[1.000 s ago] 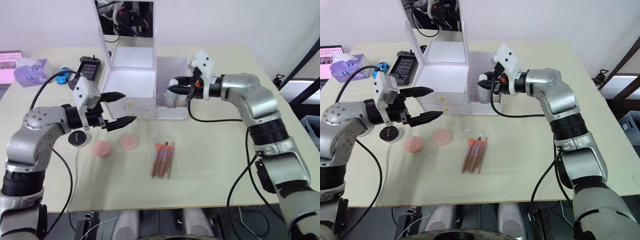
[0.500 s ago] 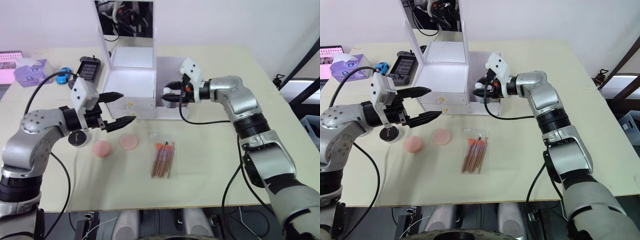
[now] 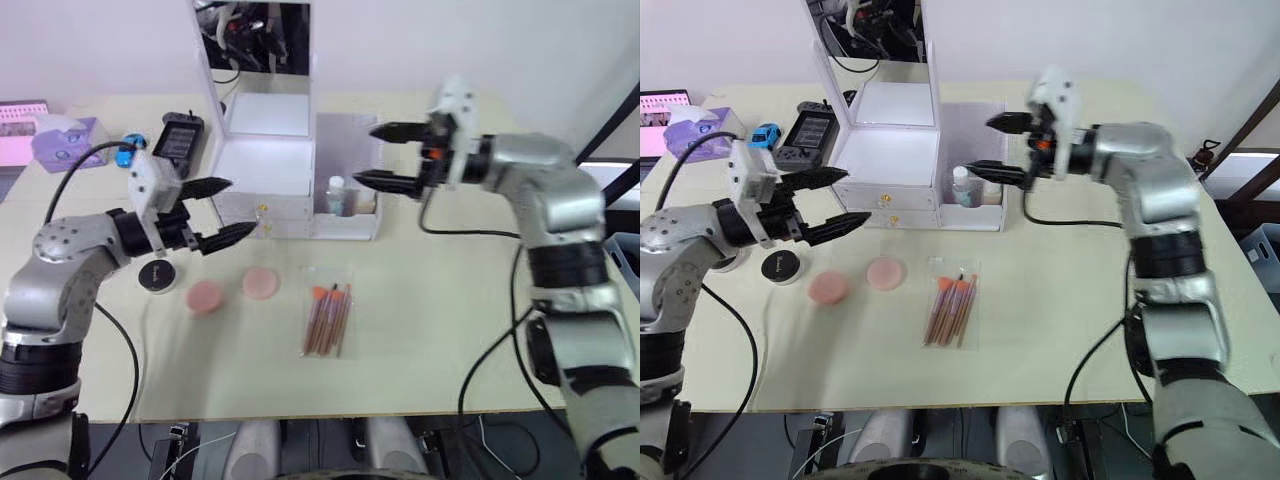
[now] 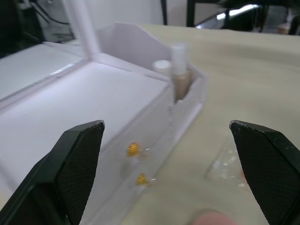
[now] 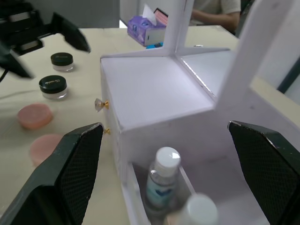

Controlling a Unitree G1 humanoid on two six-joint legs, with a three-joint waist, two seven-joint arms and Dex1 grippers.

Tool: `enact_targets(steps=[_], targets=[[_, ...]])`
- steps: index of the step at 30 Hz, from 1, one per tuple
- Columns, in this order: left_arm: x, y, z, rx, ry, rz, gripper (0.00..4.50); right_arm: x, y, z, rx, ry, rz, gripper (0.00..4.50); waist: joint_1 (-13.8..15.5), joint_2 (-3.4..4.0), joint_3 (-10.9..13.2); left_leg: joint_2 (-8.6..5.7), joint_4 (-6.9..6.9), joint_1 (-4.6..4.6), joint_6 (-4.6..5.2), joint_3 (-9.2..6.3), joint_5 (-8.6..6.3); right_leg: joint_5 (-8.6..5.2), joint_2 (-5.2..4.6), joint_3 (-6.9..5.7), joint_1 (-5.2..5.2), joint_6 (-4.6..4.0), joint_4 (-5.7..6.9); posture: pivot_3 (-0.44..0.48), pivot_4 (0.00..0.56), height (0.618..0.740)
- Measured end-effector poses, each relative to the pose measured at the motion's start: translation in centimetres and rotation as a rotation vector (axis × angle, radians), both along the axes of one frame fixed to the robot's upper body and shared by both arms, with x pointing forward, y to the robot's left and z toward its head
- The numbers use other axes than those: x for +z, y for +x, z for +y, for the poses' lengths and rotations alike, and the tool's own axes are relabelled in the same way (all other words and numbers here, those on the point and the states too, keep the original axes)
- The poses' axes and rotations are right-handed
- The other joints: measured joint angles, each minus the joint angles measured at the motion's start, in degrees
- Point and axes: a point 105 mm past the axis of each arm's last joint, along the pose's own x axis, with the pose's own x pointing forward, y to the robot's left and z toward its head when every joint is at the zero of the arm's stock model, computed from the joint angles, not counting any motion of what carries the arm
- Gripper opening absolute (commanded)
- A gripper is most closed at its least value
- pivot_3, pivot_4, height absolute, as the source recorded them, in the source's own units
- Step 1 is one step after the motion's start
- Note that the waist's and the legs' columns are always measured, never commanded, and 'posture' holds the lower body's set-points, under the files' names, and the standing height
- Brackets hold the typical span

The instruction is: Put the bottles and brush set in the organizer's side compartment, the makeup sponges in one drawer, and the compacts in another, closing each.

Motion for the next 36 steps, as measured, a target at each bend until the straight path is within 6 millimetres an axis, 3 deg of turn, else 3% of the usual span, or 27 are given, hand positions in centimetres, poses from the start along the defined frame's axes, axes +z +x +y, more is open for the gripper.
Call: enact_targets(steps=[7,10,13,18,25,30,36], targets=[[-2.0,0.0,8.9,0.214,0.000,0.043,4.50,-3.5,-2.3,-9.1,-0.264,0.020,0.067,4.48,-0.11,0.00,0.00,0.01,-0.04,0.06,0.00,0.04,0.00,-0.08,0.00,0.01,0.00,-0.14,0.01,0.000,0.150,0.740],[-3.2,-0.8,13.8,0.364,-0.017,0.078,4.50,-7.4,-4.5,-13.7,-0.430,0.026,0.146,4.48,0.16,-0.01,-0.01,0.01,-0.01,0.05,0.01,0.05,0.00,-0.09,-0.02,0.01,0.05,-0.14,-0.02,0.000,0.150,0.740],[-3.4,-1.3,15.9,0.429,-0.003,0.073,4.50,-9.4,-5.9,-16.0,-0.511,-0.003,0.186,4.48,0.07,0.03,0.01,0.00,0.08,0.07,0.00,0.11,0.00,-0.10,-0.06,0.04,0.08,-0.23,-0.04,0.000,0.150,0.740],[-3.2,-1.4,17.4,0.468,-0.007,0.064,4.50,-9.4,-6.8,-18.0,-0.568,-0.037,0.166,4.48,-0.12,0.02,0.01,0.02,0.06,0.47,0.00,0.11,0.00,-0.13,-0.05,0.04,0.30,-0.20,0.00,0.000,0.150,0.740],[-2.3,-0.7,16.1,0.399,-0.003,0.043,4.50,-8.8,-6.6,-17.4,-0.561,-0.022,0.164,4.48,-0.04,0.03,0.02,0.06,-0.05,0.60,0.00,0.11,0.00,-0.07,-0.03,0.04,0.39,-0.29,0.02,0.000,0.150,0.740],[-1.2,-0.5,9.3,0.119,0.029,0.056,4.50,-7.3,-6.4,-13.0,-0.450,-0.026,0.255,4.48,0.13,0.03,0.04,0.05,-0.04,0.51,-0.01,0.11,0.00,-0.05,-0.05,0.08,0.38,-0.35,-0.03,0.000,0.150,0.740],[-0.9,-2.2,1.9,-0.191,0.130,0.109,4.50,-7.3,-7.9,-6.4,-0.310,-0.124,0.309,4.48,0.06,0.04,0.06,0.05,-0.05,0.43,-0.01,0.07,-0.01,-0.09,-0.04,0.07,0.32,-0.33,-0.07,0.000,0.150,0.740]])
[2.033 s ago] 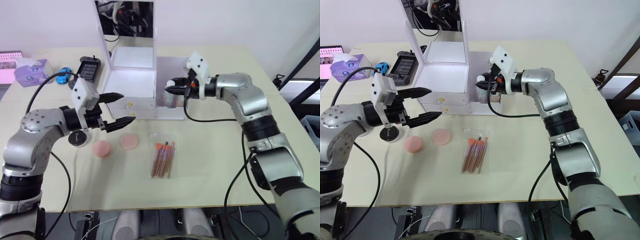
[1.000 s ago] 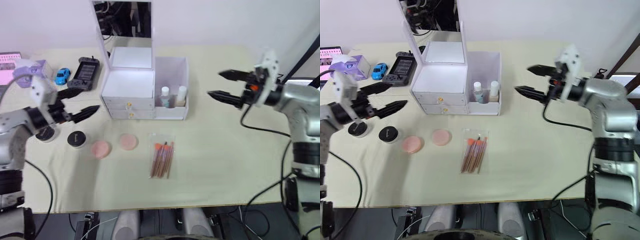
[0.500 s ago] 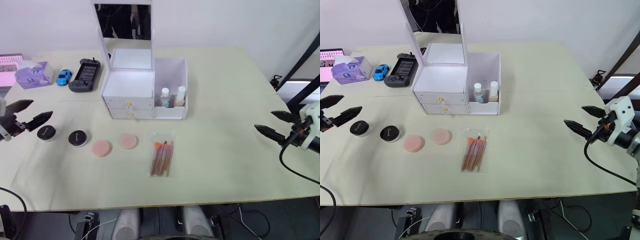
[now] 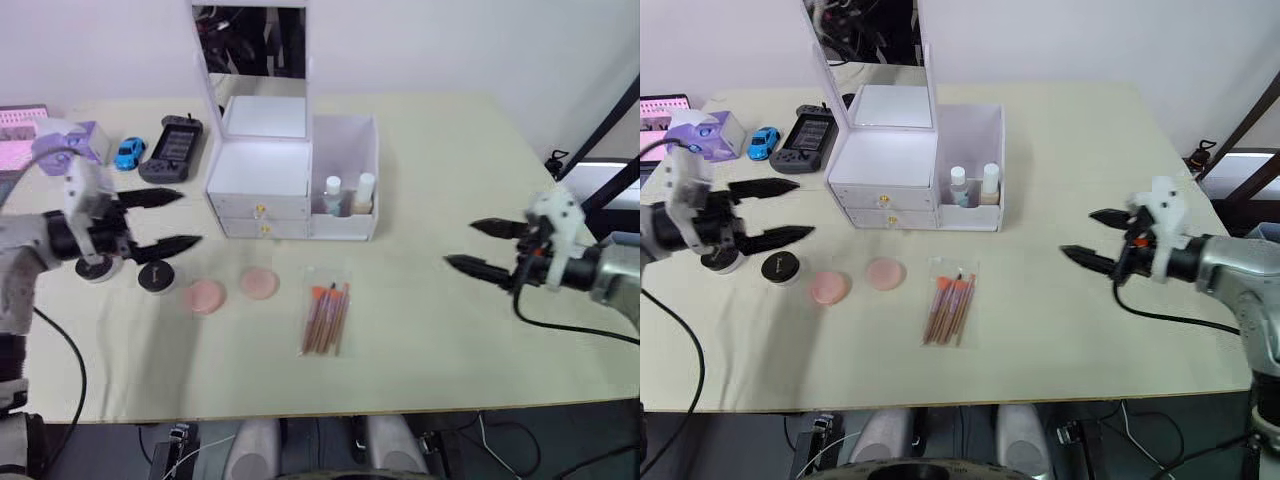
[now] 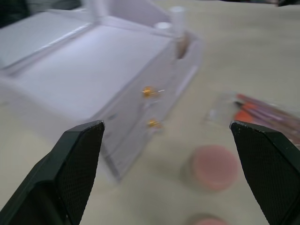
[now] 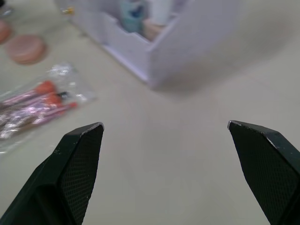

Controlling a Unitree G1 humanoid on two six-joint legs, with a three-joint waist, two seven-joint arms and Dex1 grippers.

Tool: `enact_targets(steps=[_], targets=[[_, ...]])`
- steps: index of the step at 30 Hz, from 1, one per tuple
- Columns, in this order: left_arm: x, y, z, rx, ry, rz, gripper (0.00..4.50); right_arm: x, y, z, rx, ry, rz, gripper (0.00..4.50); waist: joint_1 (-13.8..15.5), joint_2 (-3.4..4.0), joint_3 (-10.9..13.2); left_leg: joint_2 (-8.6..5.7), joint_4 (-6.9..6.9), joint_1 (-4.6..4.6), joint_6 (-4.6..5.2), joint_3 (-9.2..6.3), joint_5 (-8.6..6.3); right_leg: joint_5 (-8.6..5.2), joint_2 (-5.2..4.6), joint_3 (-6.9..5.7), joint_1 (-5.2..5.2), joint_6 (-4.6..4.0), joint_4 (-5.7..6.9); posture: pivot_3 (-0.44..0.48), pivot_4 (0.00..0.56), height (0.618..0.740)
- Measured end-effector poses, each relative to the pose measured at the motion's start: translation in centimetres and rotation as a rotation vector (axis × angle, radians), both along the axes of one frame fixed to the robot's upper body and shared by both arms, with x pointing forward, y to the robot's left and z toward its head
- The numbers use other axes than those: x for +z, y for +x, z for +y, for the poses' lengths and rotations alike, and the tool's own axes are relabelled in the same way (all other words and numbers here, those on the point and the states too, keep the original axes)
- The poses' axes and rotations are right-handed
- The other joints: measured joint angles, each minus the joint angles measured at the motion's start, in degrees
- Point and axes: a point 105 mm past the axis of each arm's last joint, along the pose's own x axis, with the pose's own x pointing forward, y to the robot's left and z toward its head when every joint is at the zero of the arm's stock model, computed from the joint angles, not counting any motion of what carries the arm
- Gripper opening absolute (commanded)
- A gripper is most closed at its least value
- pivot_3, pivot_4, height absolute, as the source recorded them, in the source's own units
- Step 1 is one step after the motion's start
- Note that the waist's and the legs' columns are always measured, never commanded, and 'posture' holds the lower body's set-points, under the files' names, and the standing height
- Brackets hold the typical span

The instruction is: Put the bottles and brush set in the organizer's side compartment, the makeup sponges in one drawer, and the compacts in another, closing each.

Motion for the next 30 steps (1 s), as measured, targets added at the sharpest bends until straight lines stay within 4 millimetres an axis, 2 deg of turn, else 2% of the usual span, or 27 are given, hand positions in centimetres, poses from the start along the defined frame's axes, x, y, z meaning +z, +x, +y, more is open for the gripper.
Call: enact_targets(steps=[5,7,8,10,11,13,15,17,24,30], targets=[[-1.5,-1.9,-4.9,-0.192,0.056,0.110,4.50,0.6,-1.1,4.5,0.070,0.133,0.161,4.48,-0.08,-0.11,0.03,0.00,0.05,-0.06,0.00,-0.02,0.00,0.03,0.01,0.00,-0.05,-0.04,-0.02,0.000,0.150,0.740],[-2.0,-2.5,-6.4,-0.243,0.067,0.138,3.98,0.3,-1.5,6.2,0.113,0.202,0.255,4.50,0.01,-0.12,0.03,0.00,0.05,-0.07,0.01,-0.06,0.00,0.03,0.02,-0.01,-0.05,-0.05,-0.02,0.000,0.150,0.740],[-2.3,-2.7,-7.2,-0.265,0.071,0.149,3.68,0.1,-1.6,7.0,0.128,0.232,0.292,4.50,0.04,-0.12,0.03,0.00,0.05,-0.10,0.01,-0.07,0.00,0.03,0.03,-0.01,-0.06,-0.05,-0.02,0.000,0.150,0.740],[-3.2,-3.8,-8.7,-0.327,0.112,0.190,2.76,-1.0,-2.1,8.2,0.138,0.254,0.388,4.50,0.11,-0.12,0.02,-0.02,0.04,-0.26,0.01,-0.11,0.00,0.02,0.04,-0.02,-0.15,-0.04,-0.03,0.000,0.150,0.740],[-3.8,-4.5,-9.6,-0.361,0.130,0.204,2.09,-1.9,-2.3,8.7,0.131,0.252,0.441,4.50,0.15,-0.11,0.02,-0.04,0.05,-0.39,0.01,-0.12,0.00,0.02,0.03,-0.02,-0.24,-0.03,-0.06,0.000,0.150,0.740],[-4.8,-5.0,-10.7,-0.390,0.162,0.201,1.25,-3.2,-2.4,9.1,0.113,0.275,0.519,4.50,0.17,-0.12,0.00,-0.06,0.06,-0.49,0.02,-0.13,0.01,0.02,0.03,-0.02,-0.29,-0.03,-0.11,0.000,0.150,0.740],[-6.2,-5.2,-11.6,-0.401,0.197,0.189,0.16,-4.9,-2.7,9.3,0.084,0.301,0.606,4.50,0.16,-0.12,-0.01,-0.07,0.06,-0.53,0.02,-0.12,0.00,0.02,0.03,-0.02,-0.31,-0.03,-0.14,0.000,0.150,0.740],[-7.5,-5.1,-12.0,-0.395,0.220,0.177,0.06,-6.0,-2.5,9.4,0.037,0.331,0.661,4.50,0.05,-0.11,0.00,-0.07,0.08,-0.54,0.03,-0.12,0.01,0.03,0.03,-0.02,-0.34,-0.03,-0.11,0.000,0.150,0.740],[-9.2,-3.9,-13.3,-0.367,0.228,0.046,0.06,-8.4,-1.9,9.4,-0.082,0.344,0.766,4.50,-0.03,-0.09,-0.01,-0.04,0.13,-0.46,0.05,-0.17,0.02,0.06,0.10,-0.02,-0.33,-0.09,0.01,0.000,0.150,0.740],[-11.5,-3.4,-13.4,-0.346,0.299,0.045,0.06,-8.5,-1.1,10.7,-0.095,0.389,0.831,4.50,-0.22,-0.11,-0.06,0.00,0.11,-0.39,0.06,-0.21,0.02,0.06,0.17,-0.01,-0.30,-0.09,0.03,0.000,0.150,0.740]])
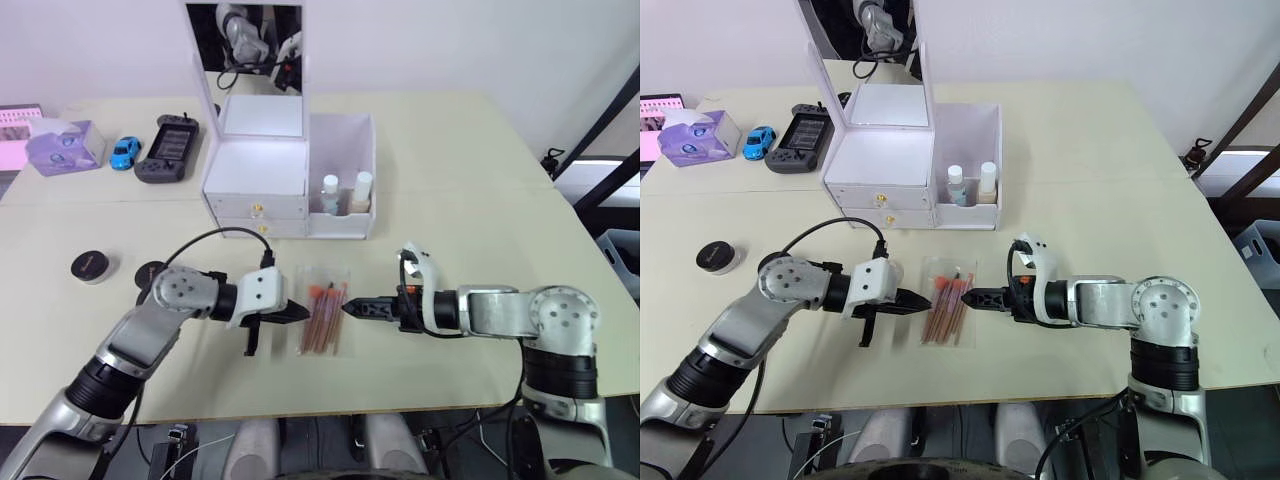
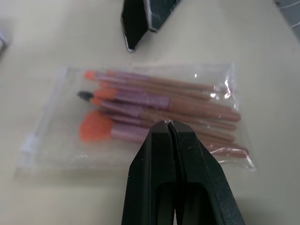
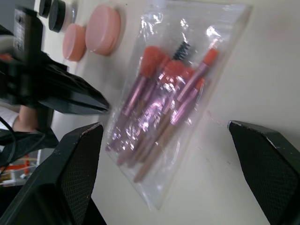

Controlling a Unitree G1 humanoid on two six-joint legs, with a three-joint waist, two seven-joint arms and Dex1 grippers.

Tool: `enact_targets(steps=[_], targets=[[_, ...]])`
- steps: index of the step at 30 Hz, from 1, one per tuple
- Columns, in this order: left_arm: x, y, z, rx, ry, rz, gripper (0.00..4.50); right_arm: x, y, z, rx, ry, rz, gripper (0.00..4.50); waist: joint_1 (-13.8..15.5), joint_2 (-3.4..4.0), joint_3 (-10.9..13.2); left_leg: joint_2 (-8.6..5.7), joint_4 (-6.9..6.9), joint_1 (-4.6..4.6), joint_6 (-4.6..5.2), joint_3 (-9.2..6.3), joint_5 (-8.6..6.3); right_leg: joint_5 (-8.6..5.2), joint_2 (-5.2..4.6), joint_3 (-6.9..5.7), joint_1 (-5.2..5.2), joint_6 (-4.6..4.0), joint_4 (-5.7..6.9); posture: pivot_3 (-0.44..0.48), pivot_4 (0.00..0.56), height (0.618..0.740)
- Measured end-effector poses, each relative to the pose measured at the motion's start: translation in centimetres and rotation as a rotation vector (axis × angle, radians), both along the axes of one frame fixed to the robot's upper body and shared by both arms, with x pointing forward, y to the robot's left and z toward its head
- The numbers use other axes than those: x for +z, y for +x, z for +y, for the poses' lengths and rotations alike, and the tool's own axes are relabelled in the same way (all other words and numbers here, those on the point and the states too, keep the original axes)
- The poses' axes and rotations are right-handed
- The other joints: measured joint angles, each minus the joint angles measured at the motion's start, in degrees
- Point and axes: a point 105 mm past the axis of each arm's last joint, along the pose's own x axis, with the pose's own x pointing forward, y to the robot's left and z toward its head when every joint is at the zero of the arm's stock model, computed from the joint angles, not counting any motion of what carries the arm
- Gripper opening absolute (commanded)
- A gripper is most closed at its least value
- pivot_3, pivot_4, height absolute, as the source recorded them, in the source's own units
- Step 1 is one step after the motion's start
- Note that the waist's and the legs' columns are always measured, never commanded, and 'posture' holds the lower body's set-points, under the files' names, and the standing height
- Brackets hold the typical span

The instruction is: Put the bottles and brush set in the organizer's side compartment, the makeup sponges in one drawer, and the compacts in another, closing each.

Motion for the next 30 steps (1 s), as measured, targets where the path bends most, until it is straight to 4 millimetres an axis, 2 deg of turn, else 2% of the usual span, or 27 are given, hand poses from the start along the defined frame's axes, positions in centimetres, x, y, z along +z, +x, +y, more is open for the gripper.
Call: enact_targets(steps=[7,15,23,30], targets=[[-1.4,0.2,0.3,0.027,0.083,-0.043,0.06,-0.5,-1.0,1.8,0.024,0.054,0.121,4.50,-0.05,-0.02,-0.07,0.02,-0.02,0.07,0.01,-0.01,-0.01,-0.01,0.01,0.00,0.10,0.01,-0.04,0.000,0.150,0.740],[-1.4,0.2,0.5,0.045,0.107,-0.046,0.06,-0.9,-1.3,3.6,0.049,0.116,0.210,4.50,-0.07,0.00,-0.12,0.22,-0.02,0.21,0.02,0.00,-0.01,-0.11,0.17,0.00,0.15,0.15,-0.03,0.000,0.150,0.740],[-1.5,0.2,1.0,0.078,0.111,-0.029,0.06,-1.1,-0.4,4.6,0.061,0.129,0.219,4.50,0.04,0.13,-0.33,0.80,-0.05,0.41,0.02,0.04,-0.01,0.01,0.77,0.00,0.16,-0.31,-0.05,0.000,0.150,0.740],[-1.6,0.3,1.1,0.096,0.112,-0.016,0.06,-1.5,0.3,6.0,0.084,0.157,0.204,4.50,-0.15,0.38,-0.51,0.85,-0.10,0.57,0.01,0.05,-0.02,0.05,0.82,0.00,0.16,-0.38,-0.04,0.000,0.150,0.740]])
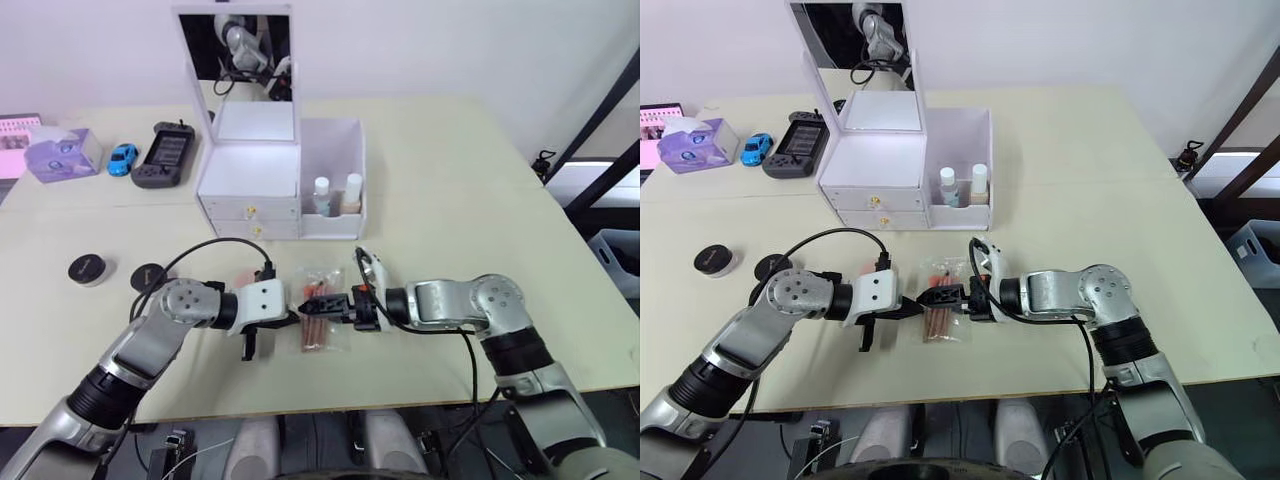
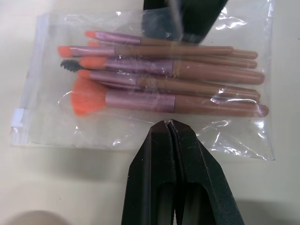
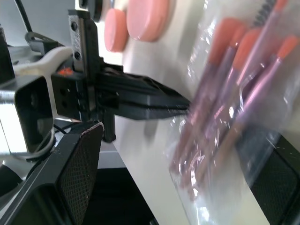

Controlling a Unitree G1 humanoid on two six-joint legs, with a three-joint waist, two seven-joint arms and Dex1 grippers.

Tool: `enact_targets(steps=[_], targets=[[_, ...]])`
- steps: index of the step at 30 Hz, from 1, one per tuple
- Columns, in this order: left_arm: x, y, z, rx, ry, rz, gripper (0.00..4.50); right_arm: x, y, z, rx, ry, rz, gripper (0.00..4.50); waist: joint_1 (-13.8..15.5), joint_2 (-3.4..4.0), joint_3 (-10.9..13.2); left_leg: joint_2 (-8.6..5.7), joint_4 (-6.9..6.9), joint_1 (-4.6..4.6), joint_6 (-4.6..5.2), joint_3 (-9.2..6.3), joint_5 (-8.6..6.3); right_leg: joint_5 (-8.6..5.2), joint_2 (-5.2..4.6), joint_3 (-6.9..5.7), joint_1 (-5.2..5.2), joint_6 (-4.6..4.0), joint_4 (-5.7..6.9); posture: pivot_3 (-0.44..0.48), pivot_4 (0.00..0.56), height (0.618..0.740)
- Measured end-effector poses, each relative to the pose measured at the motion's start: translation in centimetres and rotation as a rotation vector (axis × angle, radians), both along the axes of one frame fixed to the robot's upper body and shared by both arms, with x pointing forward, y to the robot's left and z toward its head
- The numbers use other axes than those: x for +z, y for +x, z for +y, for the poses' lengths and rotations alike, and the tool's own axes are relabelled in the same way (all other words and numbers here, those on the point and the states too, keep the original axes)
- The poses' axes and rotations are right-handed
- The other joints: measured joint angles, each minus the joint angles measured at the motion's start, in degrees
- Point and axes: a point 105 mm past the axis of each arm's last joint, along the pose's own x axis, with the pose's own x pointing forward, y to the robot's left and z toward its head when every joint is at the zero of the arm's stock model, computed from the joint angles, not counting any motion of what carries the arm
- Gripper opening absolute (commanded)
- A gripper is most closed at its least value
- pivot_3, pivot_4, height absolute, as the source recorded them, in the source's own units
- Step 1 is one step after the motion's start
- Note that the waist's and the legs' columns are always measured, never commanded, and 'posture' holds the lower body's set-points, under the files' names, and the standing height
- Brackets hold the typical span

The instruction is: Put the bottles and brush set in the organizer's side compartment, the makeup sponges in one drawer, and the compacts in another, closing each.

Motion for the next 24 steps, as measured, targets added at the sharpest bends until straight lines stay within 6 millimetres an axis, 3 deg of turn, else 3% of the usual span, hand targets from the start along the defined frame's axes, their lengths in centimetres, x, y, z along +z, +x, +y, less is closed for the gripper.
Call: enact_targets(steps=[3,8,10,18,24], targets=[[0.0,0.0,0.0,0.001,-0.003,0.000,0.00,-0.3,0.3,0.1,-0.007,-0.003,-0.004,3.58,0.03,0.00,0.00,0.00,-0.01,-0.01,0.00,0.00,0.00,0.00,0.00,0.00,-0.01,0.00,0.00,0.000,0.150,0.740],[0.1,0.0,-0.2,0.005,-0.021,0.009,0.00,-1.6,0.6,-0.5,-0.036,-0.033,0.007,1.02,0.12,0.02,0.01,0.00,-0.04,-0.12,0.00,0.02,0.00,-0.01,-0.01,0.00,-0.09,-0.01,-0.04,0.000,0.150,0.740],[0.2,0.1,-0.1,0.018,-0.030,0.018,0.00,-1.1,0.4,-0.2,-0.007,-0.017,-0.010,0.03,0.07,-0.08,-0.06,0.00,-0.05,-0.13,0.00,0.01,0.00,-0.01,-0.01,-0.01,-0.11,-0.01,-0.05,0.000,0.150,0.740],[0.5,0.4,0.3,0.050,-0.058,0.038,0.00,-0.8,0.4,-0.8,-0.026,0.002,-0.039,0.03,0.25,-0.14,-0.09,0.00,-0.02,-0.24,-0.03,0.00,-0.02,-0.01,-0.05,-0.01,-0.23,-0.01,-0.30,0.000,0.150,0.740],[3.9,0.7,1.2,0.097,-0.246,0.103,0.00,-0.1,-0.6,-1.9,-0.017,-0.025,-0.168,0.03,0.48,-0.11,-0.07,-0.11,0.00,-1.06,-0.01,0.00,-0.01,0.09,-0.09,-0.01,-0.69,-0.11,-0.29,0.000,0.150,0.740]])
